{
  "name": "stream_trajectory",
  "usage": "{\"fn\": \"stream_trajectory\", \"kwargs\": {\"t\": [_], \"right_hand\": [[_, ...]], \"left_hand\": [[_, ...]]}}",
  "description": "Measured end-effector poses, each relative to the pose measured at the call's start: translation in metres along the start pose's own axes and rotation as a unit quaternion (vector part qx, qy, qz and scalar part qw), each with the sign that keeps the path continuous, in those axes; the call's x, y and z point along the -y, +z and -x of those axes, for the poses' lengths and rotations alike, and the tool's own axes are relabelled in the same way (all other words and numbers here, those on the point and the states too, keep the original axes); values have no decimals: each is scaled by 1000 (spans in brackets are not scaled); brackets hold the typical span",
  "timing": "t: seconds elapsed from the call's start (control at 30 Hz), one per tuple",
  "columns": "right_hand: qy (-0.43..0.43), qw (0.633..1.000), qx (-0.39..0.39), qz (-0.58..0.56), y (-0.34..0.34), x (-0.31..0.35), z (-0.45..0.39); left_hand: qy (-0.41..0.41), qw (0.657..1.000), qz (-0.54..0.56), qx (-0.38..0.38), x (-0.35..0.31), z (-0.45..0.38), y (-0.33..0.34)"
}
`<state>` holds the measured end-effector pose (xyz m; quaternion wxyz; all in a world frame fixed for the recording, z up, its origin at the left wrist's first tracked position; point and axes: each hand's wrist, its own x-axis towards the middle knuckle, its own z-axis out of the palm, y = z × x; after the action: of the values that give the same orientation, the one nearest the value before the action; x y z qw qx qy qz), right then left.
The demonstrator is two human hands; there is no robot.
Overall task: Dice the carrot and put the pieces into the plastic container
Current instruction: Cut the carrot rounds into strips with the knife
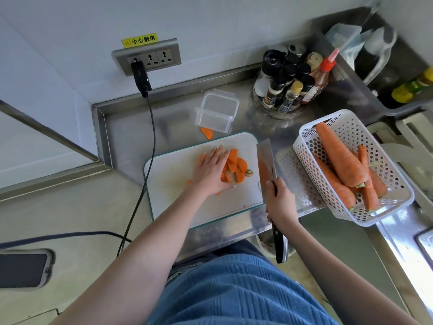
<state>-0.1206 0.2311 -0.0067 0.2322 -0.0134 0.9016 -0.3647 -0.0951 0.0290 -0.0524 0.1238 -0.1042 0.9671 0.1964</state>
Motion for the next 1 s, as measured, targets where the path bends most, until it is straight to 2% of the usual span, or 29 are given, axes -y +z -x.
{"fn": "stream_trajectory", "kwargs": {"t": [0.17,0.37,0.53,0.63,0.73,0.83,1.0], "right_hand": [[-2,1000,-13,18,-10,-9,0],[15,1000,-19,10,-19,-22,1],[21,1000,-12,0,-19,-24,-3],[17,1000,1,3,-19,-19,-4],[12,1000,20,-6,-18,-14,-4],[10,999,30,-19,-16,-12,-5],[7,999,29,-14,-16,-18,-7]], "left_hand": [[41,999,34,12,-17,-33,-7],[47,995,70,-47,-17,-38,1],[65,993,100,-8,-9,-30,5],[64,992,106,-18,-5,-28,1],[47,997,60,-31,-8,-20,0],[45,996,-32,-69,-12,-1,13],[126,968,-174,-128,-16,3,38]]}}
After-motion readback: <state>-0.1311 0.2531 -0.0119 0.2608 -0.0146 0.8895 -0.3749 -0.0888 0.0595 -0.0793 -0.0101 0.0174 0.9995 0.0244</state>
